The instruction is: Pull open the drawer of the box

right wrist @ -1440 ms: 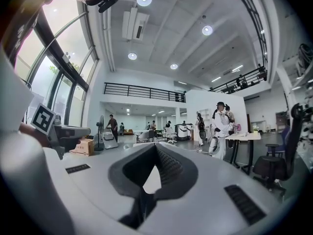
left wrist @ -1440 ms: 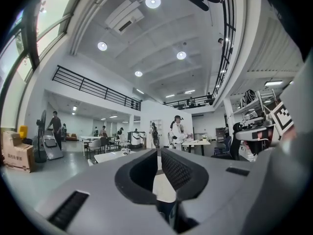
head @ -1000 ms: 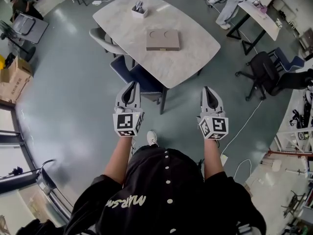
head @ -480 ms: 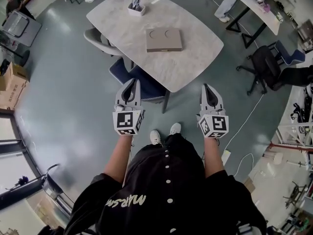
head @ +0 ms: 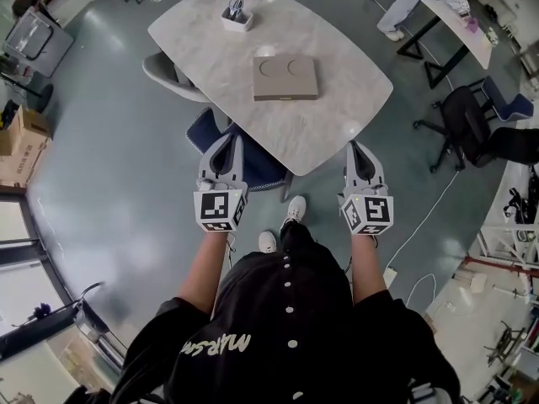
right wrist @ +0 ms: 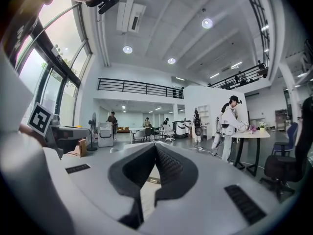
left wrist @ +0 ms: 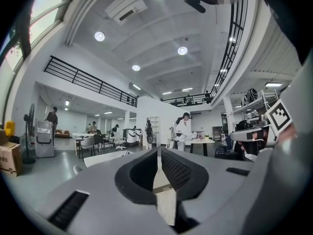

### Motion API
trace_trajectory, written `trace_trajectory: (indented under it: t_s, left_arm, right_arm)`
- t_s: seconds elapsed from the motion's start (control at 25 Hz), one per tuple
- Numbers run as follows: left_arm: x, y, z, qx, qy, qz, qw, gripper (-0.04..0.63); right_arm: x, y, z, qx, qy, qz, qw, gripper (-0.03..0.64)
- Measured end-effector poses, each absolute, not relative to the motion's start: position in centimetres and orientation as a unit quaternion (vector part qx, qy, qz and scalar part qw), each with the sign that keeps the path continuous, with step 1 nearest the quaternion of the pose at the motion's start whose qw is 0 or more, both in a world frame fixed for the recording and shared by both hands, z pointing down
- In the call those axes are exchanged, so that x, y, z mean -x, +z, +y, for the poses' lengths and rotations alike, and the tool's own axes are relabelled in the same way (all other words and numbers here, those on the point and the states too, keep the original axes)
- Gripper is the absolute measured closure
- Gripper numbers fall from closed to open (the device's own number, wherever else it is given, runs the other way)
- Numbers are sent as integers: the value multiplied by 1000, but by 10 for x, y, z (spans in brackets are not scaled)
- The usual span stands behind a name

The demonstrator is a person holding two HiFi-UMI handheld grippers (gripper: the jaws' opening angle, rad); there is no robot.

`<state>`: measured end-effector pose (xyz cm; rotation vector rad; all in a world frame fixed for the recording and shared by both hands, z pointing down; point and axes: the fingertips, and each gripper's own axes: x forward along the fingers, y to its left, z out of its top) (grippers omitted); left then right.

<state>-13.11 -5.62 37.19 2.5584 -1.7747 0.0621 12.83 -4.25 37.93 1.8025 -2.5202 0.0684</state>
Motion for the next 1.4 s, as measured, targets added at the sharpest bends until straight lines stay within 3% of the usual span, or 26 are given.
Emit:
trace_trajectory:
  t_s: [0.6, 1.4]
  left_arm:
    - [109, 352, -169, -792, 18, -610, -7, 566]
    - [121, 367, -221, -808, 28, -588, 13, 566]
  right_arm:
    - [-150, 365, -180, -542, 16, -840, 1, 620]
    - [-110, 416, -247, -525, 97, -845, 24, 618]
